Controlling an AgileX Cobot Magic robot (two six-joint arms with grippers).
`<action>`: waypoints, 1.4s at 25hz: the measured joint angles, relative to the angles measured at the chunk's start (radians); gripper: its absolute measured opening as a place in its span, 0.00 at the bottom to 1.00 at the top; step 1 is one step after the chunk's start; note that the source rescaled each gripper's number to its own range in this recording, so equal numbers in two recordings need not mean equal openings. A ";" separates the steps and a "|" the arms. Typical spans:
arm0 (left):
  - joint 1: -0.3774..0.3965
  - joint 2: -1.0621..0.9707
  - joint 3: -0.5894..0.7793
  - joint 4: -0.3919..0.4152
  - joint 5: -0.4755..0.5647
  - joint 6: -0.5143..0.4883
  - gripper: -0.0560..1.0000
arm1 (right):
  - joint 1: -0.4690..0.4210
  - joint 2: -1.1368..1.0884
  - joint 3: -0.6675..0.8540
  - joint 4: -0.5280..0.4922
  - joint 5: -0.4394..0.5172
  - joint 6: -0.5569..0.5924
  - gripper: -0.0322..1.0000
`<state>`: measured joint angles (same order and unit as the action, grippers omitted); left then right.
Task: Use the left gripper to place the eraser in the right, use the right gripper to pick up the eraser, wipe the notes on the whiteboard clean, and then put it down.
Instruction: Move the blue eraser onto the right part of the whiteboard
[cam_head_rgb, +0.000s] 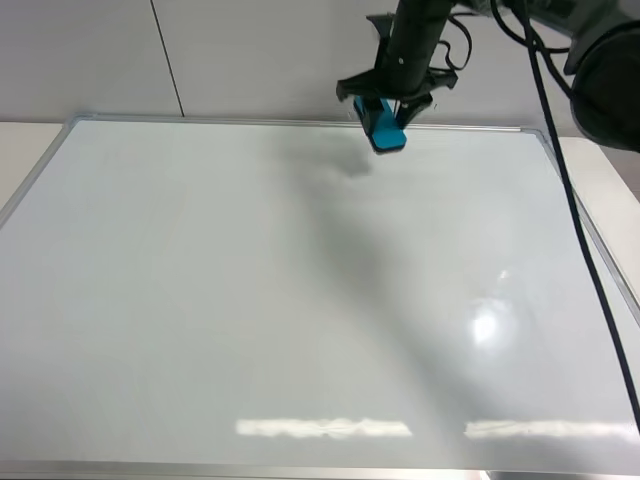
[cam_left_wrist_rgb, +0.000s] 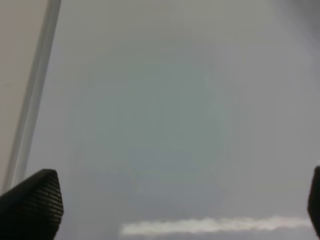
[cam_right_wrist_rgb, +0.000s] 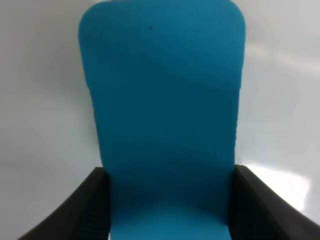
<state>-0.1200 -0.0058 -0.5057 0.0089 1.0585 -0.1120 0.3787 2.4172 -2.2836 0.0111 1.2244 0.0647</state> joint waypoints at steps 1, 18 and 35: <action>0.000 0.000 0.000 0.000 0.000 0.000 1.00 | 0.020 -0.025 0.000 -0.004 0.000 0.002 0.06; 0.000 0.000 0.000 0.000 0.000 0.000 1.00 | 0.087 -0.681 0.916 0.022 -0.255 0.116 0.06; 0.000 0.000 0.000 0.000 0.000 0.000 1.00 | -0.115 -0.935 1.621 0.027 -0.600 0.321 0.06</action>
<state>-0.1200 -0.0058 -0.5057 0.0089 1.0585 -0.1120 0.2633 1.4821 -0.6623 0.0382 0.6244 0.3859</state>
